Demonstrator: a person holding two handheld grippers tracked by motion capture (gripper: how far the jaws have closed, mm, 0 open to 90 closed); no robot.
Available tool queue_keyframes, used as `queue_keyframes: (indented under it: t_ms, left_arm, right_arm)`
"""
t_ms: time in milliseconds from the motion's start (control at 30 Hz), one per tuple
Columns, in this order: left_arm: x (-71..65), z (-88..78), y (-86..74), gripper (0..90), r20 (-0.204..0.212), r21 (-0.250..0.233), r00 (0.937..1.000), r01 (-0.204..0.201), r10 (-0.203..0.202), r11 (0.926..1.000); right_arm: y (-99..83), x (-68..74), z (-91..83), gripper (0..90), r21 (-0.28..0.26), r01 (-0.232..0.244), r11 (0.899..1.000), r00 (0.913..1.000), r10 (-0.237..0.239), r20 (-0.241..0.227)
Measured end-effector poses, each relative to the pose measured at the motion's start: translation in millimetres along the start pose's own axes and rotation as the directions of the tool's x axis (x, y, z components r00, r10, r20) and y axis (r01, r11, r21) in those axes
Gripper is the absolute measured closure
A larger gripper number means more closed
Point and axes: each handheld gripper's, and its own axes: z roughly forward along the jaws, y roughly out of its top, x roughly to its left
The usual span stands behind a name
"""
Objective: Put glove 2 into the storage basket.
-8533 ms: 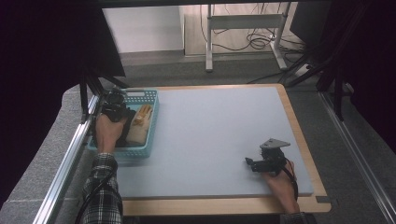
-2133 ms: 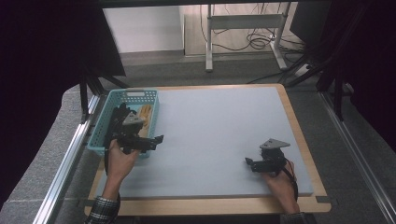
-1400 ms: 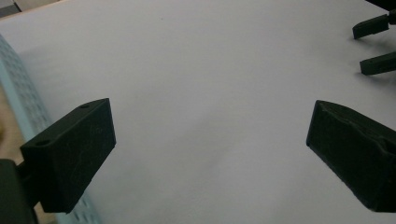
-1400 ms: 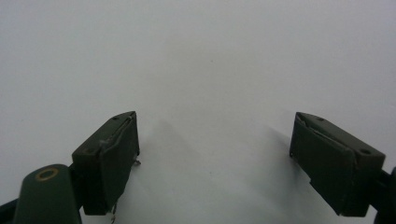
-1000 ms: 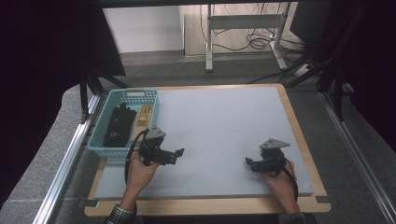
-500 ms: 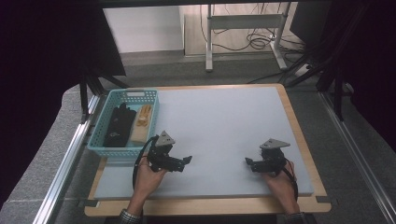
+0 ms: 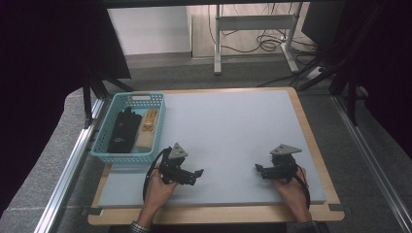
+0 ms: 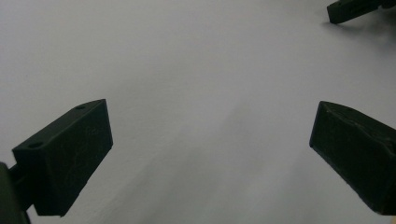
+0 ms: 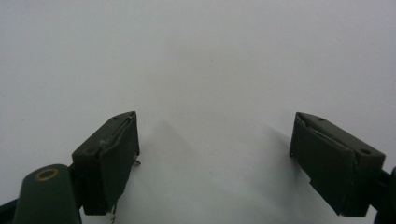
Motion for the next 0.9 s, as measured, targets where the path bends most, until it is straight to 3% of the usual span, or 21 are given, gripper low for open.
queue_keyframes:
  t_ms: [600,900]
  left_arm:
    - [-6.5,21.6,-17.0,0.0,-0.021,0.049,0.9994,-0.028,0.029,0.9984]
    - [-9.0,32.6,-18.6,0.0,-0.035,0.114,0.9986,-0.036,0.04,0.9928]
  right_arm:
    - [0.1,0.2,-0.1,15.5,0.0,0.001,1.0,1.0,-0.001,0.002]
    - [0.1,0.1,0.0,15.4,-0.001,0.004,1.0,1.0,-0.004,0.002]
